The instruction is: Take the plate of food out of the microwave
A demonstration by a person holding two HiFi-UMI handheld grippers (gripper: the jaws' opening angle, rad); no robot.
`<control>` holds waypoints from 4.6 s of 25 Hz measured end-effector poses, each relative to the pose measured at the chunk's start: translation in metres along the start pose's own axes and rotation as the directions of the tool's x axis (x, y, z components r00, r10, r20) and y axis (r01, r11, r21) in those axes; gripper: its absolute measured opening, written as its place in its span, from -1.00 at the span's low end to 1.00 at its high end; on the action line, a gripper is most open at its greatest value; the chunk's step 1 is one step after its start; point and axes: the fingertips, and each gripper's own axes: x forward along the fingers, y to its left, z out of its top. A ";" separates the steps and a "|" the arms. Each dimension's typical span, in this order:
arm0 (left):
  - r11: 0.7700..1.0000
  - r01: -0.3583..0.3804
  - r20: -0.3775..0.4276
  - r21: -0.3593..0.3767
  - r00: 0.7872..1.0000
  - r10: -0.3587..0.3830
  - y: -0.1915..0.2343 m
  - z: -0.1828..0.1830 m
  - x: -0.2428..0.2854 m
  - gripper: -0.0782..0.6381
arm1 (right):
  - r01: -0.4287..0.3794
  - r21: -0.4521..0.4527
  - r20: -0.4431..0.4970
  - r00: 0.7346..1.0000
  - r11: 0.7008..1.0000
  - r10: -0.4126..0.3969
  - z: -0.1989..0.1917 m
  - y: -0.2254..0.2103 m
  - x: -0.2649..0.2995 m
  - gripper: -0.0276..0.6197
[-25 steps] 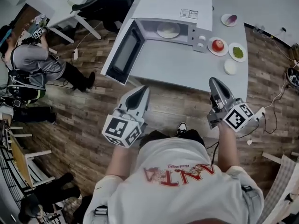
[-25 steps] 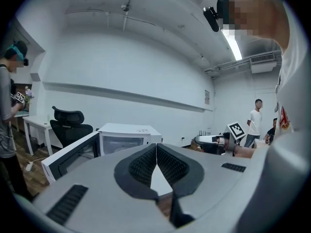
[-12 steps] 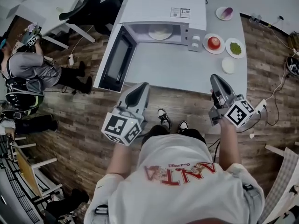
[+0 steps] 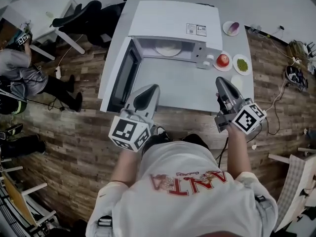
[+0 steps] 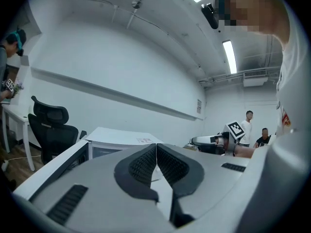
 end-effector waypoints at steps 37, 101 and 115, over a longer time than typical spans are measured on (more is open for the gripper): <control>0.993 -0.037 -0.113 -0.114 0.993 0.024 0.072 -0.030 0.067 -0.76 | 0.291 0.818 -0.136 0.936 0.496 -0.324 -0.180 -0.184 0.199 -0.71; 0.989 0.096 -0.129 -0.110 0.986 -0.110 0.065 -0.035 0.057 -0.76 | 0.218 0.830 -0.099 0.964 0.514 -0.248 -0.205 -0.151 0.195 -0.86; 0.955 0.283 -0.148 -0.084 0.945 -0.293 0.012 -0.043 0.066 -0.76 | 0.257 0.848 -0.102 0.938 0.464 -0.333 -0.246 -0.139 0.065 -0.86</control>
